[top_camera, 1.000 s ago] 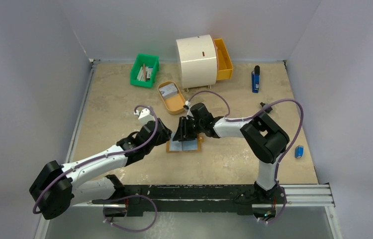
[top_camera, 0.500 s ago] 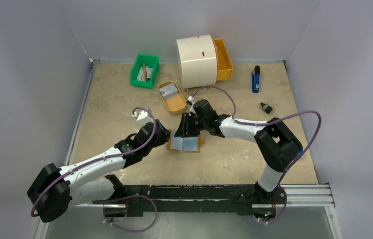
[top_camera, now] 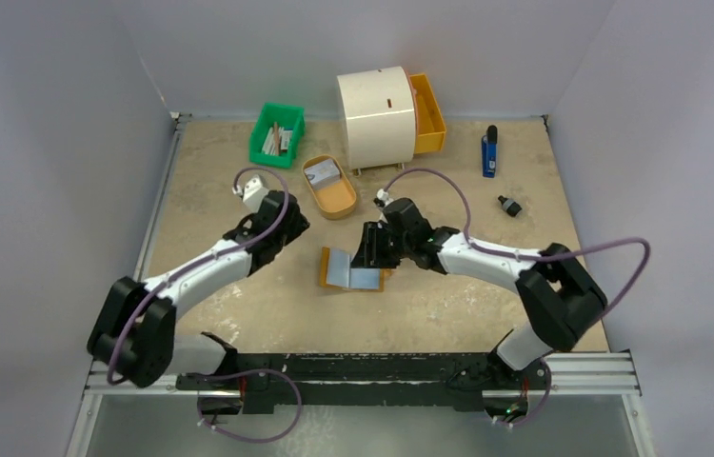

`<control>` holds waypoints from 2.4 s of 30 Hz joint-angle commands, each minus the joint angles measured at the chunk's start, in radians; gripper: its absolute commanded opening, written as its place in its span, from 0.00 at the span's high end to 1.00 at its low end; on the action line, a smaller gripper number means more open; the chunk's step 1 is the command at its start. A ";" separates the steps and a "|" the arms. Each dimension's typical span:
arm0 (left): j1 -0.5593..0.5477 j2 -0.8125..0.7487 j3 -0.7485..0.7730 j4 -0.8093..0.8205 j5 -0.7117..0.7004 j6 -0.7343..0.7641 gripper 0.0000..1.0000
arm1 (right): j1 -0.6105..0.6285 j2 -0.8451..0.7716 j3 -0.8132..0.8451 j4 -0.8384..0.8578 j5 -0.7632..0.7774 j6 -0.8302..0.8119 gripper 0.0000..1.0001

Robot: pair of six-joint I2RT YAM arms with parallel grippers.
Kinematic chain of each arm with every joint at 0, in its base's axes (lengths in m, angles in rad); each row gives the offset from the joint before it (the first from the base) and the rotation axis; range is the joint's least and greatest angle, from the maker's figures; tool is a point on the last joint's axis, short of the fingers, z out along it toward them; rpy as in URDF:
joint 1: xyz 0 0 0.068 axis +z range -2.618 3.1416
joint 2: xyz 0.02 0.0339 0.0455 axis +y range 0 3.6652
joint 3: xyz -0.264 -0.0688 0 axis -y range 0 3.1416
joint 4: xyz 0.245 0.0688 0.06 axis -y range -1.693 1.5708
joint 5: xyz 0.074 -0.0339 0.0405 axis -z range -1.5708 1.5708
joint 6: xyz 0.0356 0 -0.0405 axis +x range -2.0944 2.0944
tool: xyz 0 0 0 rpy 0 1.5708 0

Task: Put the credit cards into the card holder
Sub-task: Open the card holder at the center of the board, then move the storage box to the center of the board.

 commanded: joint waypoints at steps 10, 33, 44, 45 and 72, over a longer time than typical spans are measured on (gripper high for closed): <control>0.131 0.449 0.457 0.023 0.117 0.071 0.49 | -0.002 -0.284 -0.015 -0.167 0.190 -0.087 0.55; 0.129 0.657 0.601 -0.130 0.029 -0.020 0.63 | -0.003 -0.438 -0.017 -0.278 0.264 -0.106 0.55; 0.080 0.651 0.622 -0.168 -0.026 -0.081 0.77 | -0.004 -0.513 -0.041 -0.299 0.285 -0.101 0.55; 0.074 0.653 0.623 -0.171 -0.029 -0.089 0.79 | -0.003 -0.520 -0.043 -0.303 0.285 -0.101 0.55; -0.081 0.548 0.502 -0.183 -0.013 -0.399 0.81 | -0.003 -0.461 -0.056 -0.306 0.341 -0.021 0.52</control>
